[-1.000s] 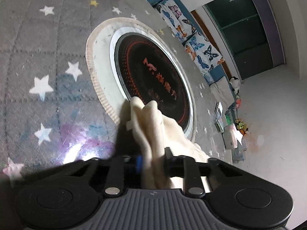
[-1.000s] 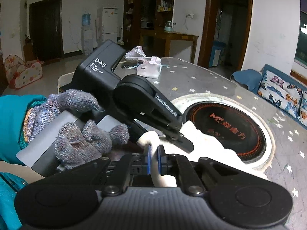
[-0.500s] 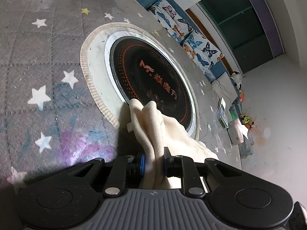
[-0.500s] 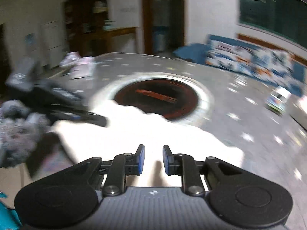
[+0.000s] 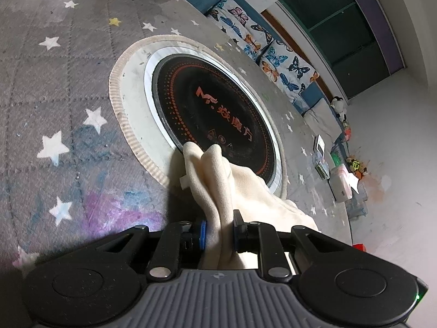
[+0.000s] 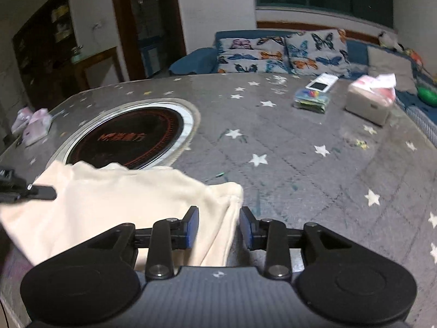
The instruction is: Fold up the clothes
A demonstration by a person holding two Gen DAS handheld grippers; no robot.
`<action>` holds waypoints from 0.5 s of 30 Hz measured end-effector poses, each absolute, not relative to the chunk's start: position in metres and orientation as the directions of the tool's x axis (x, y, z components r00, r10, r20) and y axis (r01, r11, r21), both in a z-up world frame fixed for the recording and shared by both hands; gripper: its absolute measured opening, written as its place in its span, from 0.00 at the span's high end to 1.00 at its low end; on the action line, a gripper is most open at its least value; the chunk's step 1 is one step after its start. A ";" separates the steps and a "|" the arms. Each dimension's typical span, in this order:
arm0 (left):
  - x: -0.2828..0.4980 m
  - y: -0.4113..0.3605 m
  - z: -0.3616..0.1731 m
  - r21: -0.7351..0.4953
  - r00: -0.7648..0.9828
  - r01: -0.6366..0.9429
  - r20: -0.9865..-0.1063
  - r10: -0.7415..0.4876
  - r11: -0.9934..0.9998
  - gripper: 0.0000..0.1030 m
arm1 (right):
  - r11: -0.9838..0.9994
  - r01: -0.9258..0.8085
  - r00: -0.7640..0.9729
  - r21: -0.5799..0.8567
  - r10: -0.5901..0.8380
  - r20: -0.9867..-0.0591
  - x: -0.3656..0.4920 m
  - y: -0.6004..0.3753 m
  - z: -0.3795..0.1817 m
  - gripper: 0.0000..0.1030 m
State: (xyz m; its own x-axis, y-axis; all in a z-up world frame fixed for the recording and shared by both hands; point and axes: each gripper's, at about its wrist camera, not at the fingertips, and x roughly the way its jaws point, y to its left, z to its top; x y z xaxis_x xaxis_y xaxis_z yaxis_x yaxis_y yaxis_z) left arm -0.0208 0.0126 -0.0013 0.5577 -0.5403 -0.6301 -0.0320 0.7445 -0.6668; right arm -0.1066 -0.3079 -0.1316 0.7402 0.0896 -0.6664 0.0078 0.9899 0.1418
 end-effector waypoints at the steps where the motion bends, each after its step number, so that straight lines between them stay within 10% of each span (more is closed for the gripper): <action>1: -0.021 0.012 -0.001 -0.665 0.558 -0.030 -0.631 -0.539 0.746 0.81 | 0.988 0.015 0.739 0.156 0.094 -0.667 -0.105 -0.310 -0.134 0.68; 15: -0.021 0.001 0.018 -0.640 0.579 0.033 -0.614 -0.537 0.767 0.82 | 0.971 -0.001 0.783 0.238 0.149 -0.604 -0.116 -0.311 -0.126 0.90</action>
